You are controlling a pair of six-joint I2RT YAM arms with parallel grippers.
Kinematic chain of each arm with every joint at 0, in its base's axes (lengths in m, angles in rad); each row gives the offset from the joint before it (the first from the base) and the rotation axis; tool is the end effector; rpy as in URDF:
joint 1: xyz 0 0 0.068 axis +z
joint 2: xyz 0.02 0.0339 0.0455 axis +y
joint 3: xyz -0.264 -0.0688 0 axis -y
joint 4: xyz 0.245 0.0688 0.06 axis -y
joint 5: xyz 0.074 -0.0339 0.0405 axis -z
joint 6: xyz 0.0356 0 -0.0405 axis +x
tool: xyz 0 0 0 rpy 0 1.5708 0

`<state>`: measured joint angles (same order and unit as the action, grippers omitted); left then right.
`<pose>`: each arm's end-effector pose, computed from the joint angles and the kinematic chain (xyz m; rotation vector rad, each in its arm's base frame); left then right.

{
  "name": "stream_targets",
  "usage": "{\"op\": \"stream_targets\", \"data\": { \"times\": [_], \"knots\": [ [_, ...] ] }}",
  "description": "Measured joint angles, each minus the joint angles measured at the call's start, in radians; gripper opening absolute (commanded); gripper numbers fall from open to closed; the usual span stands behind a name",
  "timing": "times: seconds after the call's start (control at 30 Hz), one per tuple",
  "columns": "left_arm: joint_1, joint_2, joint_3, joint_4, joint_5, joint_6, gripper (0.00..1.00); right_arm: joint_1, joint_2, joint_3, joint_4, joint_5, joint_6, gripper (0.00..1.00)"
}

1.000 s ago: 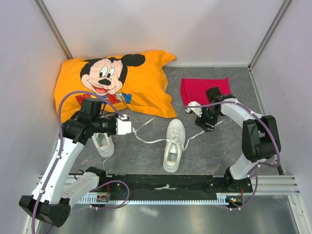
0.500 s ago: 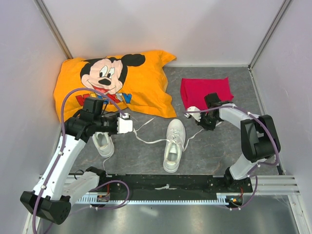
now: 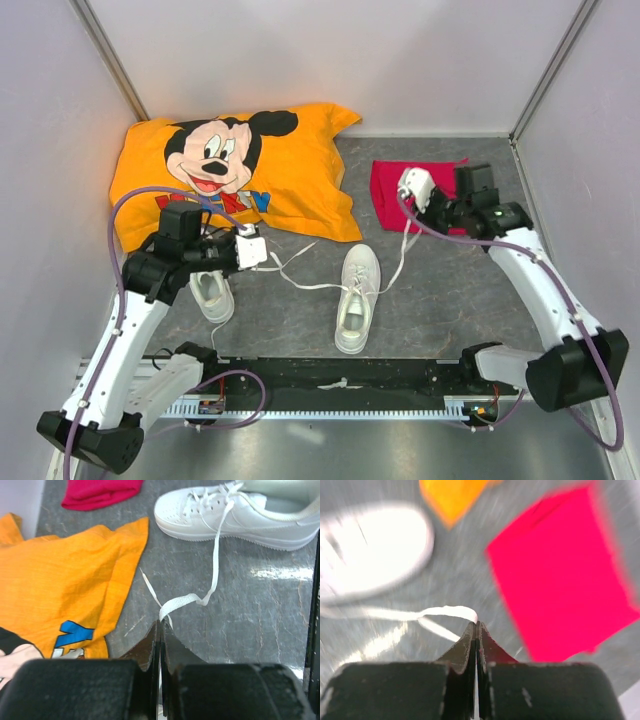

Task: Tie the shoes

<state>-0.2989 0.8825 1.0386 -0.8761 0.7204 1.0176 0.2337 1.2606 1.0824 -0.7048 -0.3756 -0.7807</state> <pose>0.1467 -0.0698 0.3483 1.5568 1.4316 -0.4029 0.2491 0.0727 0.2978 -1.2960 1.9992 0.2050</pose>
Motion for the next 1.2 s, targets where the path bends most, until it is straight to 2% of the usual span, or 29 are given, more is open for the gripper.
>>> {"op": "stream_targets", "data": {
  "times": [0.17,0.33,0.53,0.73,0.97,1.03,1.07,1.1,1.17,1.2],
  "knots": [
    [0.000,-0.073,-0.022,0.046,0.020,-0.060,0.01,0.037,-0.078,0.191,0.021,-0.143,0.157,0.00],
    [0.000,-0.150,-0.034,0.028,0.037,-0.061,0.02,0.188,-0.058,0.250,0.103,-0.242,0.349,0.00],
    [0.000,-0.243,-0.030,-0.137,0.073,0.032,0.01,0.352,0.097,0.309,0.202,-0.321,0.526,0.00],
    [0.000,-0.293,-0.029,-0.279,0.095,0.077,0.01,0.583,0.293,0.417,0.243,-0.307,0.566,0.00],
    [0.000,-0.329,0.008,-0.412,0.129,0.137,0.01,0.755,0.486,0.458,0.344,-0.249,0.592,0.00],
    [0.000,-0.336,0.015,-0.429,0.131,0.156,0.02,0.780,0.527,0.458,0.361,-0.238,0.601,0.09],
    [0.000,-0.341,0.017,-0.435,0.134,0.167,0.02,0.793,0.546,0.457,0.369,-0.233,0.606,0.19],
    [0.000,-0.346,0.017,-0.439,0.138,0.175,0.02,0.804,0.566,0.457,0.377,-0.230,0.614,0.51],
    [0.000,-0.352,0.017,-0.449,0.148,0.189,0.02,0.817,0.588,0.457,0.381,-0.232,0.637,0.81],
    [0.000,-0.354,0.017,-0.454,0.150,0.194,0.02,0.820,0.596,0.457,0.380,-0.233,0.636,0.83]
  ]
}}
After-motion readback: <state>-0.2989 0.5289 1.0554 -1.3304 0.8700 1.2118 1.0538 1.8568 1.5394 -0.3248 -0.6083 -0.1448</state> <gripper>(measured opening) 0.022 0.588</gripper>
